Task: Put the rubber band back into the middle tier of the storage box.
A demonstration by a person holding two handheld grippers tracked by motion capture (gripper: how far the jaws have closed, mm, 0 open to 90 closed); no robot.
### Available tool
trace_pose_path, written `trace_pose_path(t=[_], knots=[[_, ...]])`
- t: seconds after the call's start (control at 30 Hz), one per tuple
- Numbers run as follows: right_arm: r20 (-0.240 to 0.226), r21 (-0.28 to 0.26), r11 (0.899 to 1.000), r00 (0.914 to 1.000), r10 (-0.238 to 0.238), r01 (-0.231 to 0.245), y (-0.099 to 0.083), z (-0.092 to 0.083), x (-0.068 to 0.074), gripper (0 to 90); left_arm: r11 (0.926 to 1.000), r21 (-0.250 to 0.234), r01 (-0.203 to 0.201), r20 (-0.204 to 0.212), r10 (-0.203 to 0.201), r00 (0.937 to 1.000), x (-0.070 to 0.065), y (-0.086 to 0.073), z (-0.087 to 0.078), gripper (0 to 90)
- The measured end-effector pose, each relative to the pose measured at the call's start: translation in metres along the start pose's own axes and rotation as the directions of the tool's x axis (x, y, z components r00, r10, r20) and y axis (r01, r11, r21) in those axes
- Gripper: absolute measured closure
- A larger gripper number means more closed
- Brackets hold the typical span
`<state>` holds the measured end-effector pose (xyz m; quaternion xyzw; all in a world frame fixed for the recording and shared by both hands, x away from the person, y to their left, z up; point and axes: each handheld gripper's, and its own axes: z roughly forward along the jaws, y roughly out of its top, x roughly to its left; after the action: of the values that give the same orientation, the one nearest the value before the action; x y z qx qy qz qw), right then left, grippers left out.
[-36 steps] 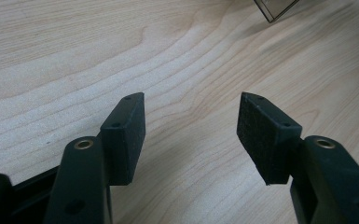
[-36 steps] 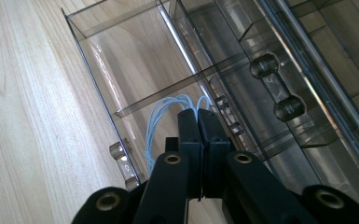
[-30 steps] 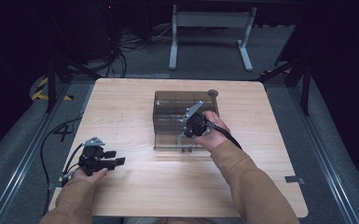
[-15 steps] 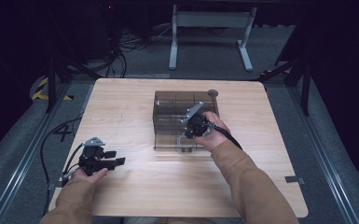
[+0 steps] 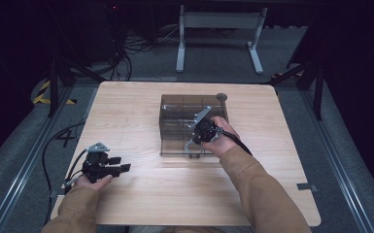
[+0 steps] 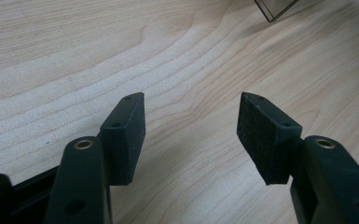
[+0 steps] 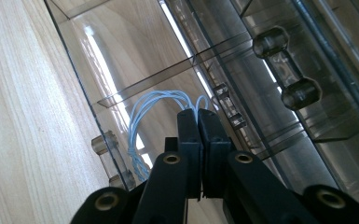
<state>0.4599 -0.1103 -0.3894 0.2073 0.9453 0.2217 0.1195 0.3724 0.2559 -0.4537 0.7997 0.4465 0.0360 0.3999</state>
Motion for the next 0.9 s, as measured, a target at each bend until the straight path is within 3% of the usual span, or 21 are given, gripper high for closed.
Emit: trace_pose_path(t=[0.3, 0.53, 0.9], knots=[[-0.012, -0.009, 1.0, 0.9999, 0.005, -0.005, -0.001, 0.002, -0.001, 86.4, 1.0, 0.001, 0.001, 0.001, -0.001, 1.0, 0.0, 0.0, 0.0, 43.0], [0.006, -0.025, 1.0, 0.9999, 0.013, -0.013, -0.003, 0.001, -0.001, 78.6, 1.0, 0.001, 0.0, 0.0, 0.0, 1.0, 0.0, 0.0, 0.0, 43.0], [-0.004, -0.1, 0.995, 0.9997, 0.025, -0.025, -0.007, -0.011, 0.004, 78.5, 1.0, 0.001, 0.0, 0.0, 0.0, 1.0, 0.0, 0.0, 0.0, 43.0]])
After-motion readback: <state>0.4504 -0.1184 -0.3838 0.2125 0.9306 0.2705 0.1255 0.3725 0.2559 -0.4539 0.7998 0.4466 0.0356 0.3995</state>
